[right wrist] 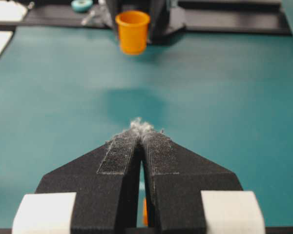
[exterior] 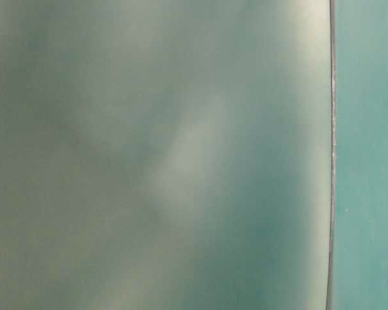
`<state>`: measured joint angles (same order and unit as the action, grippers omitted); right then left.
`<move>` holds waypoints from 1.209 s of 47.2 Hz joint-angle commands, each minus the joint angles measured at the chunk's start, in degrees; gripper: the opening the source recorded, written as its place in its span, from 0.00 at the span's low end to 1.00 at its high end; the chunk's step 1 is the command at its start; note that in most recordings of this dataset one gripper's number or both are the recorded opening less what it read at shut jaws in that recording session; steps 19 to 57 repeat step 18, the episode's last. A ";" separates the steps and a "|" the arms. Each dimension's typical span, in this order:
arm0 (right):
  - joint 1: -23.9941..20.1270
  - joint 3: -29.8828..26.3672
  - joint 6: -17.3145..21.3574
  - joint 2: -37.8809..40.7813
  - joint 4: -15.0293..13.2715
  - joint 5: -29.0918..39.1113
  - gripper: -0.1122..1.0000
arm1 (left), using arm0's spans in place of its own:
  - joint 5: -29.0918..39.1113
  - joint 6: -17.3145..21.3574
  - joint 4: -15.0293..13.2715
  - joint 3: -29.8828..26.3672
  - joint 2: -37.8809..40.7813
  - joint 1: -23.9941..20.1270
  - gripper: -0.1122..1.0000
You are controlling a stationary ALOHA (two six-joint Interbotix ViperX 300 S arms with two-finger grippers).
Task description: Move the cup to the left with left arm.
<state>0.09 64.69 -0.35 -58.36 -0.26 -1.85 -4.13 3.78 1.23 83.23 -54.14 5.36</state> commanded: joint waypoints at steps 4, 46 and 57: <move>0.00 -1.93 -0.09 0.44 -0.09 -0.62 0.10 | -0.26 0.00 -0.09 -0.44 0.62 0.18 0.73; 0.00 -1.93 -0.09 0.44 -0.09 -0.62 0.10 | -0.88 0.09 -0.09 -0.35 1.93 -0.18 0.73; 0.00 -1.93 -0.09 0.44 -0.09 -0.62 0.10 | -0.88 0.09 -0.09 -0.35 1.93 -0.18 0.73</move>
